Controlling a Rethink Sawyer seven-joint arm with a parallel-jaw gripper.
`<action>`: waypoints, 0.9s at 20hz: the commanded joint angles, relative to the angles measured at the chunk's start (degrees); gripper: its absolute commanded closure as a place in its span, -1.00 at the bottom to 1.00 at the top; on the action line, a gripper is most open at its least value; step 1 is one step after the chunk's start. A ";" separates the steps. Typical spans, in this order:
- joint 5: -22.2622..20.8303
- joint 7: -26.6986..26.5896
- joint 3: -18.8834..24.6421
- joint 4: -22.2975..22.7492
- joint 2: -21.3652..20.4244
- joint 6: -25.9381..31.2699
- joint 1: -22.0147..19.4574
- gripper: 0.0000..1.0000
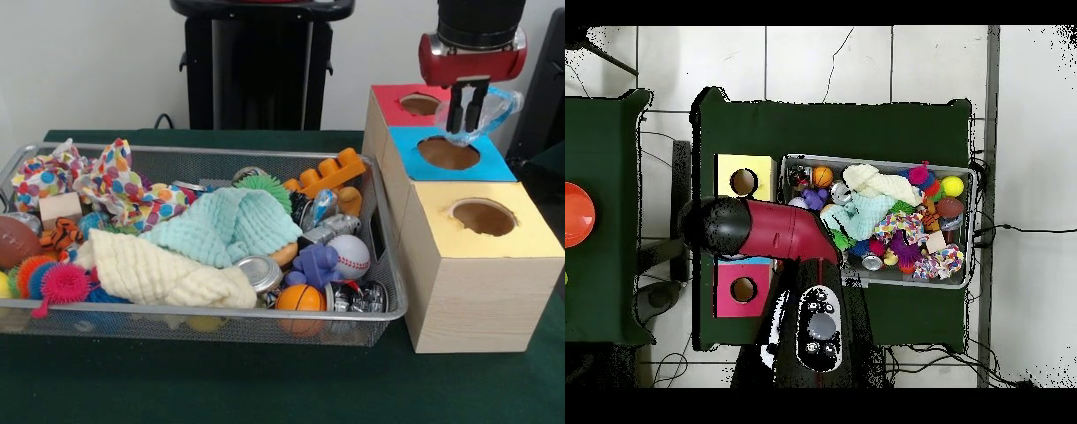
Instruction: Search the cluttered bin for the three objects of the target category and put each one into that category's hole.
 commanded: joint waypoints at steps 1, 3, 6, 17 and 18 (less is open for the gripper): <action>2.11 15.42 0.71 4.95 4.67 -6.84 -0.87 1.00; 1.93 15.01 0.64 5.67 4.41 -7.61 -0.83 1.00; 1.43 14.41 0.40 4.74 5.58 -8.17 -1.06 1.00; 1.53 13.94 0.87 6.01 7.08 -11.95 -1.07 1.00; 1.52 13.93 0.84 5.99 7.23 -12.12 -1.05 1.00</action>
